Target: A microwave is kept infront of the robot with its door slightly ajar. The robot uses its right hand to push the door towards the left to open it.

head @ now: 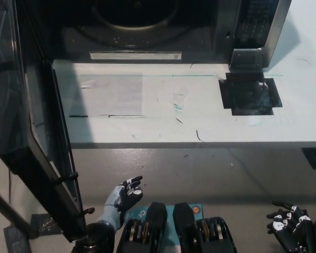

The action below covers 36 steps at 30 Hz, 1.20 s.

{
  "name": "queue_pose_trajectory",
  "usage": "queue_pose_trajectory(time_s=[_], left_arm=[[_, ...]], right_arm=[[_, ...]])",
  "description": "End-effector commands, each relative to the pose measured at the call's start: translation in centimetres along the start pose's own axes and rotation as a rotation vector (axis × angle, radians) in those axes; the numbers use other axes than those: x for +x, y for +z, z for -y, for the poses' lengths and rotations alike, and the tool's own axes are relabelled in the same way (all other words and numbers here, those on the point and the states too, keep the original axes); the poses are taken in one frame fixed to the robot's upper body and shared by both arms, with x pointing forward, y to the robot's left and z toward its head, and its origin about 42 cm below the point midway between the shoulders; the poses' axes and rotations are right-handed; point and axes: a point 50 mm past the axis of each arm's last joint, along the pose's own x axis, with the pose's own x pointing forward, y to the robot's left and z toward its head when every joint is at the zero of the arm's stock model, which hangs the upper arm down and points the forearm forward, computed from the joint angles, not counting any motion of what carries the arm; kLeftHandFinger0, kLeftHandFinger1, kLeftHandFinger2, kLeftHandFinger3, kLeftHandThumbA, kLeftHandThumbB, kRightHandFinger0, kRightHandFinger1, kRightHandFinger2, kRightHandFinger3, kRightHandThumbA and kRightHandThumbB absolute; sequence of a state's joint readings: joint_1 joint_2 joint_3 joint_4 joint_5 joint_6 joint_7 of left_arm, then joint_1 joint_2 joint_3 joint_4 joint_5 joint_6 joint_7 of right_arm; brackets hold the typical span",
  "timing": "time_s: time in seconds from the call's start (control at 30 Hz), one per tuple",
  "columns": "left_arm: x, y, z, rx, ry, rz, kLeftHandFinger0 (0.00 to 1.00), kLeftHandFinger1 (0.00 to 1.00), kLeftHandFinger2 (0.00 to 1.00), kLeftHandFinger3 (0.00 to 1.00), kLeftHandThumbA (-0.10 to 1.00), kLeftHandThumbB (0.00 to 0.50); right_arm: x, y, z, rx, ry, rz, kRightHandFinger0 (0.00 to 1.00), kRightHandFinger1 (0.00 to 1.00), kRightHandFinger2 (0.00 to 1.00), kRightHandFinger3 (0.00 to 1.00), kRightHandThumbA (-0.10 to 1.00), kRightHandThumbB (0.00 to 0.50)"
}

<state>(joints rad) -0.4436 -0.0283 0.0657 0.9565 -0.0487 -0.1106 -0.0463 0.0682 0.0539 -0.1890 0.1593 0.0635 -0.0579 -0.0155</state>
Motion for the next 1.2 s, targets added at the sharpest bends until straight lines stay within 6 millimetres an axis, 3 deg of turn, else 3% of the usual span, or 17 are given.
queue_pose_trajectory(time_s=[0.0,0.27,0.4,0.63,0.9,1.17], left_arm=[[0.36,1.65,0.36,0.002,-0.007,0.069,0.9,0.87,0.89,0.78,0.08,0.189],[0.23,1.41,0.34,-0.001,-0.015,0.077,0.93,0.88,0.88,0.76,0.11,0.193],[0.19,1.35,0.36,-0.015,-0.011,0.074,0.88,0.84,0.87,0.76,0.1,0.2],[0.22,1.53,0.55,0.003,-0.009,0.083,0.93,0.9,0.92,0.83,0.1,0.186],[0.29,1.44,0.48,-0.013,-0.004,0.075,0.87,0.84,0.87,0.77,0.11,0.21],[0.31,1.49,0.63,-0.018,0.002,0.079,0.88,0.85,0.88,0.79,0.11,0.205]], right_arm=[[0.6,1.05,-0.18,0.009,0.0,0.08,0.27,0.3,0.4,0.57,0.16,0.227],[0.81,1.15,-0.1,-0.012,0.009,0.088,0.26,0.29,0.38,0.56,0.16,0.22],[0.9,1.22,-0.07,-0.006,0.01,0.09,0.25,0.29,0.38,0.55,0.14,0.222],[1.17,1.53,0.04,-0.02,0.015,0.094,0.25,0.29,0.39,0.56,0.16,0.228],[1.16,1.5,0.0,-0.024,0.011,0.089,0.25,0.28,0.38,0.56,0.17,0.231],[1.32,1.72,0.02,-0.035,0.014,0.098,0.24,0.28,0.38,0.56,0.16,0.226]])
